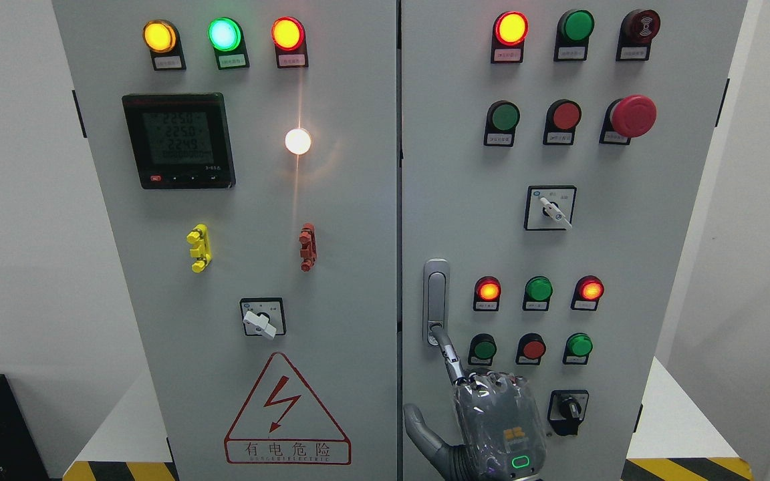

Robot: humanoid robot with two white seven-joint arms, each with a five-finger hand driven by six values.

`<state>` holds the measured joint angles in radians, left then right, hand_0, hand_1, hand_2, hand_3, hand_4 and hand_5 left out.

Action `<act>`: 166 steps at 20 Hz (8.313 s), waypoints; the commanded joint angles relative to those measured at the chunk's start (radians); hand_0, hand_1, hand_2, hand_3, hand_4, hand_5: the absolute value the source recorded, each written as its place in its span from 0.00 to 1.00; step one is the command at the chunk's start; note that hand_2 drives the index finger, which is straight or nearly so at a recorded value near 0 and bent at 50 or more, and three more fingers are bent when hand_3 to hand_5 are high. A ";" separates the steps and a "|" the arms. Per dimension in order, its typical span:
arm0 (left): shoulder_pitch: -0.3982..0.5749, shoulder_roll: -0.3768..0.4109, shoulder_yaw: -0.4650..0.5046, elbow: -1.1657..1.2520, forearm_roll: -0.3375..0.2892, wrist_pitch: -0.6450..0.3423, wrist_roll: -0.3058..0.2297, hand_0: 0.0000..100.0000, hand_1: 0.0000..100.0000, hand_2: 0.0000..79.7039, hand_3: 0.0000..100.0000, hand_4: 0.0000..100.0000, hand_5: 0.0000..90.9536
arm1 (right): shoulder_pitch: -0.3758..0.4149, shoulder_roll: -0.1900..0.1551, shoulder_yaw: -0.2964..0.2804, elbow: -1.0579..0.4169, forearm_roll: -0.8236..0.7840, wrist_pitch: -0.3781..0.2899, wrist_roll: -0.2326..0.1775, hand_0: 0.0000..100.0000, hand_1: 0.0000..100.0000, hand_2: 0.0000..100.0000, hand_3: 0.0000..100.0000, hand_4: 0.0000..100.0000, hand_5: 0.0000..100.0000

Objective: Release door handle

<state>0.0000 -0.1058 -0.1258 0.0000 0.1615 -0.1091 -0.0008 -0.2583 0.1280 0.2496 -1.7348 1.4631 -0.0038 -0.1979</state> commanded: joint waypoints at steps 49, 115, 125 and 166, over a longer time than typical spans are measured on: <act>-0.026 0.000 0.000 0.029 0.000 0.000 0.001 0.12 0.56 0.00 0.00 0.00 0.00 | -0.029 0.007 -0.009 0.073 0.034 0.036 0.011 0.34 0.24 0.03 1.00 1.00 1.00; -0.026 0.000 0.000 0.029 0.000 0.000 0.001 0.12 0.56 0.00 0.00 0.00 0.00 | -0.021 0.012 -0.006 0.113 0.036 0.050 0.026 0.34 0.24 0.04 1.00 1.00 1.00; -0.026 0.000 0.000 0.029 0.000 0.000 0.001 0.12 0.56 0.00 0.00 0.00 0.00 | -0.019 0.012 -0.004 0.113 0.036 0.050 0.025 0.34 0.24 0.04 1.00 1.00 1.00; -0.026 0.000 0.000 0.029 0.000 0.000 0.001 0.12 0.56 0.00 0.00 0.00 0.00 | -0.018 0.010 -0.001 0.080 0.031 0.048 0.023 0.34 0.24 0.04 0.99 0.97 1.00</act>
<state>0.0000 -0.1058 -0.1258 0.0000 0.1616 -0.1091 -0.0008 -0.2756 0.1380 0.2478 -1.6416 1.4952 0.0453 -0.1676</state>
